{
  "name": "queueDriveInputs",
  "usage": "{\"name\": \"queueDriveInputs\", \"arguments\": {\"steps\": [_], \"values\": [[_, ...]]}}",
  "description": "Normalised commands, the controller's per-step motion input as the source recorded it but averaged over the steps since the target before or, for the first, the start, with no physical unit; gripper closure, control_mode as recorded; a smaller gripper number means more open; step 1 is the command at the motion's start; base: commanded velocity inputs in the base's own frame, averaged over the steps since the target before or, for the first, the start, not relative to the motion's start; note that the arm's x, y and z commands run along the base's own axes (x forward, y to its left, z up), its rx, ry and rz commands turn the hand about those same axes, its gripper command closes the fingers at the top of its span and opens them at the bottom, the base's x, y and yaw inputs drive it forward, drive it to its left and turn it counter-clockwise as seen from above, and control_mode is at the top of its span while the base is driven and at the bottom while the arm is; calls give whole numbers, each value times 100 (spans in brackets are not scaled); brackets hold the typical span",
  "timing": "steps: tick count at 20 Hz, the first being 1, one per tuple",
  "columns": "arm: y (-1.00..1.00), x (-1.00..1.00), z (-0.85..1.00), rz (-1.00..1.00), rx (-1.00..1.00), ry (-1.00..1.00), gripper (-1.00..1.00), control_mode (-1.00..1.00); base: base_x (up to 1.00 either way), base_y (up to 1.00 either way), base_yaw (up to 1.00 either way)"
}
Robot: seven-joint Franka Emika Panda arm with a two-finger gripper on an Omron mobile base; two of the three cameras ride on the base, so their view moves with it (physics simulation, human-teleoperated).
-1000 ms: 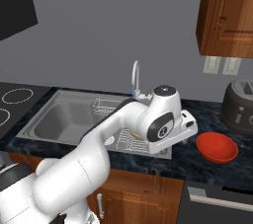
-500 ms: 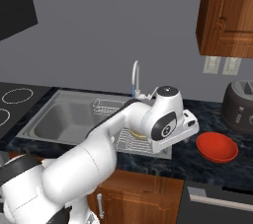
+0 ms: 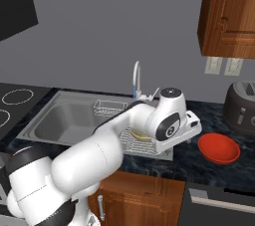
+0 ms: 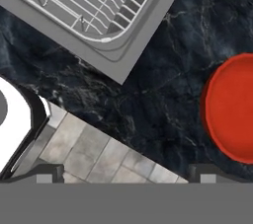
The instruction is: Rinse each bowl for a few seconds and place them down in the sink or on the counter.
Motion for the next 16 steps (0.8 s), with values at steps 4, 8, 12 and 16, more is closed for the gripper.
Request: {"name": "queueDriveInputs", "arguments": {"steps": [4, 8, 12, 16], "values": [[-17, 5, -1, 0, 0, 0, -100, -100, 0, 0, 0], [-18, 6, 0, 0, 0, 0, -100, -100, 0, 0, 0], [-14, 7, -4, 0, 0, 2, -100, -100, 0, 0, 0], [-12, 12, -8, 0, 0, 2, -100, -100, 0, 0, 0]]}}
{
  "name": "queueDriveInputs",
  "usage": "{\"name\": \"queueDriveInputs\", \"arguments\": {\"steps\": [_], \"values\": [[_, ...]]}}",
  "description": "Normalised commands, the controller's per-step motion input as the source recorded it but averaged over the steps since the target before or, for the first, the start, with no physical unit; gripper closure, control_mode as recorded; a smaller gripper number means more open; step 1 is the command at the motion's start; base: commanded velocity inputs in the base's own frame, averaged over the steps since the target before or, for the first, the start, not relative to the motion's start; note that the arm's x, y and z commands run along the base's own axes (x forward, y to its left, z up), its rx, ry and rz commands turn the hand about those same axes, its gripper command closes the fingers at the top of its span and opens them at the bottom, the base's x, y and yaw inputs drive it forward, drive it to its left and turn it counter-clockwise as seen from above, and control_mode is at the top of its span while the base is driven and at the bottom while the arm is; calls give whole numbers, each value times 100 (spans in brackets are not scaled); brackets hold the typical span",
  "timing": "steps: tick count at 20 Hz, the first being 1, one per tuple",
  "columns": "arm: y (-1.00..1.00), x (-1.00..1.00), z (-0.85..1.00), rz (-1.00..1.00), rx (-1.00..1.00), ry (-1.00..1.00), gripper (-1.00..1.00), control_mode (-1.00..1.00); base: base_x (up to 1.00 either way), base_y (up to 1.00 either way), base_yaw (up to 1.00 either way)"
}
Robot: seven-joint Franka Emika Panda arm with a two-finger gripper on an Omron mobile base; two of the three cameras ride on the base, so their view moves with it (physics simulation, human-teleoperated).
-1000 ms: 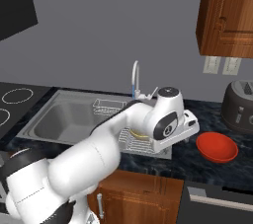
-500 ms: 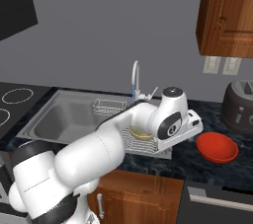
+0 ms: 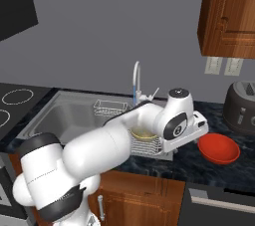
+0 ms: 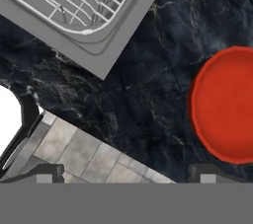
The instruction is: Rinse each bowl for a few seconds and place them down in the sink or on the counter.
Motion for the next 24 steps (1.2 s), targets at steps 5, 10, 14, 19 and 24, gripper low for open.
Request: {"name": "queueDriveInputs", "arguments": {"steps": [5, 10, 14, 19, 24], "values": [[-12, 12, -11, 0, 0, 1, -100, -100, 0, 0, 0], [-13, 11, -10, 0, 0, 1, -100, -100, 0, 0, 0], [-13, 10, -8, 0, 0, 1, -100, -100, 0, 0, 0], [-11, 5, -9, 0, 0, 0, -100, -100, 0, 0, 0], [-8, 10, -7, 0, 0, 1, -100, -100, 0, 0, 0]]}}
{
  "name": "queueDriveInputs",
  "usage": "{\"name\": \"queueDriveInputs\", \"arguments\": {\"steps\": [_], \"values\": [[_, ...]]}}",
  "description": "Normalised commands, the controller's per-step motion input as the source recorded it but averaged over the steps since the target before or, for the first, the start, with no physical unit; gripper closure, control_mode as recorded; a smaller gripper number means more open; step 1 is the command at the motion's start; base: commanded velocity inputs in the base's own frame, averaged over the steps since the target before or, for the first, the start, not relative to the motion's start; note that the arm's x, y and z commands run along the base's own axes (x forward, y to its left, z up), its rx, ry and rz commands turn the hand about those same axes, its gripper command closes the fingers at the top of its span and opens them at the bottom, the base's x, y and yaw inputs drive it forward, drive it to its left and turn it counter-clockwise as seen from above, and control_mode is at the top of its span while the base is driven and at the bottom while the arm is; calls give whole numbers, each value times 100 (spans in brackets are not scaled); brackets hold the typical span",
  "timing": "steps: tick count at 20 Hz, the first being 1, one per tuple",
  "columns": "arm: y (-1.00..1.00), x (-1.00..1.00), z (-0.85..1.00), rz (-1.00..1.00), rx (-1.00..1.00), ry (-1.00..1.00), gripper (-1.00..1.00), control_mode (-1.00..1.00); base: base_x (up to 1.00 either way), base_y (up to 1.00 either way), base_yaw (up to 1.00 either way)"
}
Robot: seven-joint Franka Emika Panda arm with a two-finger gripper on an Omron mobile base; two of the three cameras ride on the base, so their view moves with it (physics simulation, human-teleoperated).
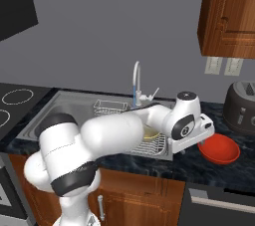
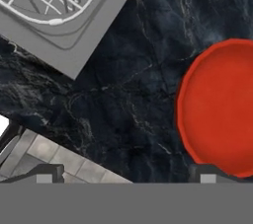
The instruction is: Rinse each bowl for a few seconds and place them down in the sink or on the counter.
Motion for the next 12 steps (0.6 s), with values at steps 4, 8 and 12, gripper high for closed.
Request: {"name": "queueDriveInputs", "arguments": {"steps": [4, 8, 12], "values": [[-11, 15, -11, 0, 0, 3, -100, -100, 0, 0, 0], [-8, 18, -14, 0, 0, 3, -100, -100, 0, 0, 0], [-9, 20, -14, 0, 0, 2, -100, -100, 0, 0, 0]]}}
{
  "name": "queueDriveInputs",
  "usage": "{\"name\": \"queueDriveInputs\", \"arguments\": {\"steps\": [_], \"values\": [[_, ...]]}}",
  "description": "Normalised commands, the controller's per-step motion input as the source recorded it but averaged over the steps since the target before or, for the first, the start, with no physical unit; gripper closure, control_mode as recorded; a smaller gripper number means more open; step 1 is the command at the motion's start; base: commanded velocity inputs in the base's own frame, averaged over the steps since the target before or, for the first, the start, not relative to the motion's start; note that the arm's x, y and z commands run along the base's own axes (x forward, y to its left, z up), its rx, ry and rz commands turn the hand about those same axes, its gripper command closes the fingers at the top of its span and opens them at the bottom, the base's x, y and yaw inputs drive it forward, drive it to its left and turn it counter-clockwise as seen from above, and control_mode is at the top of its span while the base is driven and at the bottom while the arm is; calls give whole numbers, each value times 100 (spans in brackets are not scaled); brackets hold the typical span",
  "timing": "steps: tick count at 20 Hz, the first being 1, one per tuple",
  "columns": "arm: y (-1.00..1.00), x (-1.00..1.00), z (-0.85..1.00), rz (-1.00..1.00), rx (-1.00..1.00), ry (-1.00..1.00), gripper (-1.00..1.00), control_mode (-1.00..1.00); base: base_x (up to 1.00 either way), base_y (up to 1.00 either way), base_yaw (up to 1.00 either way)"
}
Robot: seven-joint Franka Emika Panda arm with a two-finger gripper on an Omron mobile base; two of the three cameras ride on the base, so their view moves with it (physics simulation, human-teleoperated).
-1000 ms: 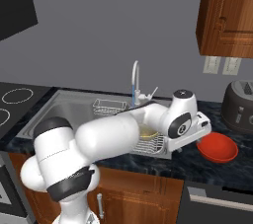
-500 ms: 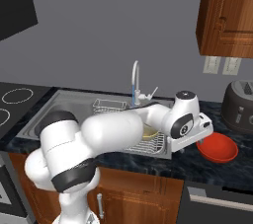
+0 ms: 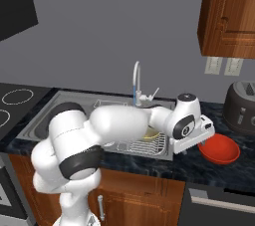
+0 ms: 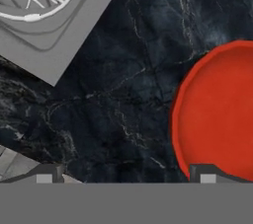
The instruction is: Rinse each bowl for a few seconds and place them down in the sink or on the counter.
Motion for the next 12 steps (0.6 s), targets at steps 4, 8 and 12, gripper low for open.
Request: {"name": "queueDriveInputs", "arguments": {"steps": [4, 8, 12], "values": [[-8, 23, -10, 0, 0, 1, -100, -100, 0, 0, 0], [-10, 27, -7, 0, 0, 1, -100, -100, 0, 0, 0], [-9, 19, -8, 0, 0, 0, -100, -100, 0, 0, 0]]}}
